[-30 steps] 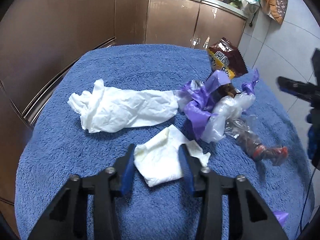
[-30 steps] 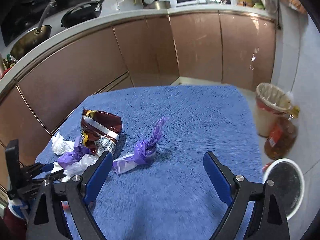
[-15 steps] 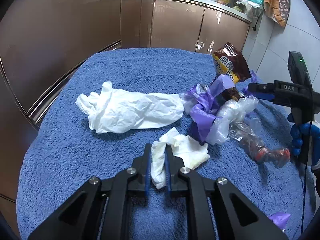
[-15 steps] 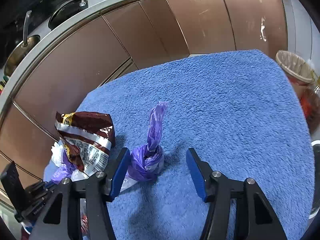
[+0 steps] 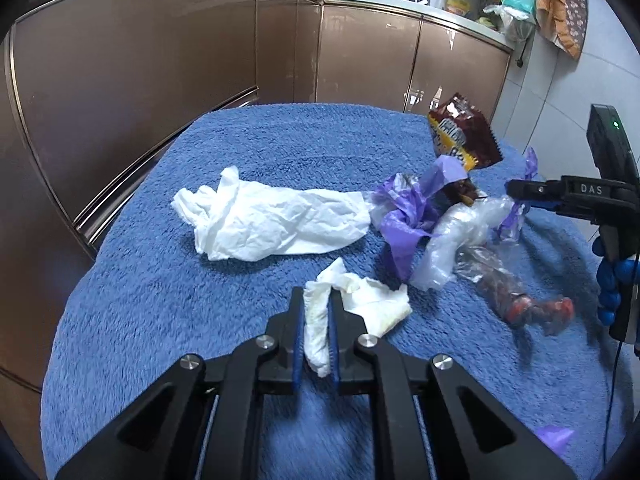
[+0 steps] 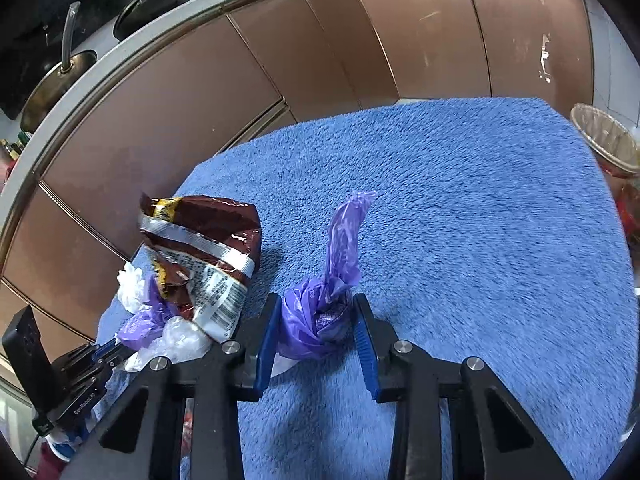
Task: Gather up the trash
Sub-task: 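Grasp a white tissue with the left tool while the right tool grasps a purple-wrapped candy, then carry the tissue and purple candy over the bin and open both tools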
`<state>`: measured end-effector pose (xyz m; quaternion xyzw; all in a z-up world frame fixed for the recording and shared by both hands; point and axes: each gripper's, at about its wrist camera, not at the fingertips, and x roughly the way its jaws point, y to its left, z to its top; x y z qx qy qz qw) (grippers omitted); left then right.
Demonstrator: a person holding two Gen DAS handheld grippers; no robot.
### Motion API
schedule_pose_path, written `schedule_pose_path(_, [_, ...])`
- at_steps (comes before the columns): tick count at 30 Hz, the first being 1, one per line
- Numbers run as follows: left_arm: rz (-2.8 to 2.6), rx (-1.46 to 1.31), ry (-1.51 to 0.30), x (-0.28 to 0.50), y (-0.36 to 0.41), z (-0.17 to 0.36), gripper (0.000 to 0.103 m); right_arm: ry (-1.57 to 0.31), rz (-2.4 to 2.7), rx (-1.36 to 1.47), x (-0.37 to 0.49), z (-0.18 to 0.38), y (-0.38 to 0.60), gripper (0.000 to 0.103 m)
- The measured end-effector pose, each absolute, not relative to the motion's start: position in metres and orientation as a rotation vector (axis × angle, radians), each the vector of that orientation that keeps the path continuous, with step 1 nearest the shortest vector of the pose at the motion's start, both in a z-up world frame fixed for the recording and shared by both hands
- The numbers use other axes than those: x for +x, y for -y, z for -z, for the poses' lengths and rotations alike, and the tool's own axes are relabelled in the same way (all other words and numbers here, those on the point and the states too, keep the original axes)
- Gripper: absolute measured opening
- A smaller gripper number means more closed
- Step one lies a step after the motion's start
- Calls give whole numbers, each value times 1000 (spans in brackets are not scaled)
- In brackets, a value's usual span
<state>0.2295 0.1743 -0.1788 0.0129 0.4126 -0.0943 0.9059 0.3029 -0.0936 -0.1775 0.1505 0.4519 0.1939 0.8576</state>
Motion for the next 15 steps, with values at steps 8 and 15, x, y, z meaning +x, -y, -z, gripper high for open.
schedule_pose_path(8, [169,-13,-764,192,-185,131,9,-857,-371,293,257,125,124,33])
schedule_pose_path(15, [178,7,-676,157,-182,80,9,-751,-343,254,205,74,143,33])
